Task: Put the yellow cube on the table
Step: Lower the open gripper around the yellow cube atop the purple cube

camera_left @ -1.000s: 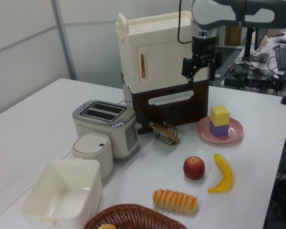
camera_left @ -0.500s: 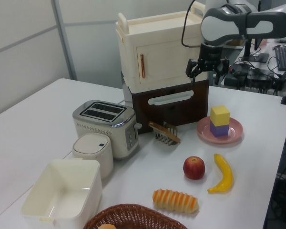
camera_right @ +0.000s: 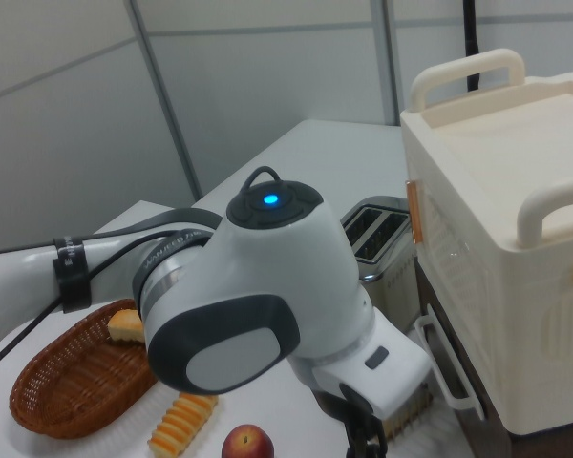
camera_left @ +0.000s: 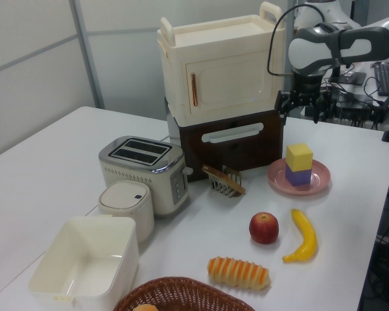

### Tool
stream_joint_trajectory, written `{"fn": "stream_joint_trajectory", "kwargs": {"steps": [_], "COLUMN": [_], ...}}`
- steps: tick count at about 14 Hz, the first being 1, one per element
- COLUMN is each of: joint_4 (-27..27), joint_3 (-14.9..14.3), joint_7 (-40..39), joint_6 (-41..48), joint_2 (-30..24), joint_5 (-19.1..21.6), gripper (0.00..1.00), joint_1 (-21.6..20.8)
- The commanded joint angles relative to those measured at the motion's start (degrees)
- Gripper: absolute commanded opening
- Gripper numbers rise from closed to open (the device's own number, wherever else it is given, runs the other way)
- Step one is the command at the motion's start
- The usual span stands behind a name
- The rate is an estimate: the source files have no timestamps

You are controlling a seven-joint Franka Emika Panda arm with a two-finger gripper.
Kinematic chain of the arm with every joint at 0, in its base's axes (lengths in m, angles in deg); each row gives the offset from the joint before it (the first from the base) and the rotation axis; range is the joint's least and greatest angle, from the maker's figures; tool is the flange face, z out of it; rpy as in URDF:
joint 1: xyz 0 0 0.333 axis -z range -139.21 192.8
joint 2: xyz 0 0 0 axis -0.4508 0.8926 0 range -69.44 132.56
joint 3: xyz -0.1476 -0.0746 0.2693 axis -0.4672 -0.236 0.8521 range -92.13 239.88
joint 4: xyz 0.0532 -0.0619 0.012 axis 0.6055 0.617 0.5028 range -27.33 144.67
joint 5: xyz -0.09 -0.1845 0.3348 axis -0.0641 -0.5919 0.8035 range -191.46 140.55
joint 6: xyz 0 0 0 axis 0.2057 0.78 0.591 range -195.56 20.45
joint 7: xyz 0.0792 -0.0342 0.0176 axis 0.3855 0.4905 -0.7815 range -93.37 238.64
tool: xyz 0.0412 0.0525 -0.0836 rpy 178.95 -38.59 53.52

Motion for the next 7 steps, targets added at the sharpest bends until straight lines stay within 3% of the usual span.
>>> {"fn": "stream_joint_trajectory", "kwargs": {"steps": [1, 7], "joint_4": [2.0, 4.4], "joint_3": [-1.1, -1.0], "joint_7": [-2.0, -3.6], "joint_6": [-1.7, -7.8], "joint_2": [-1.2, 1.4], "joint_5": [-0.3, -0.2], "gripper": [1.0, 1.0], "joint_1": [0.1, -0.6]}}
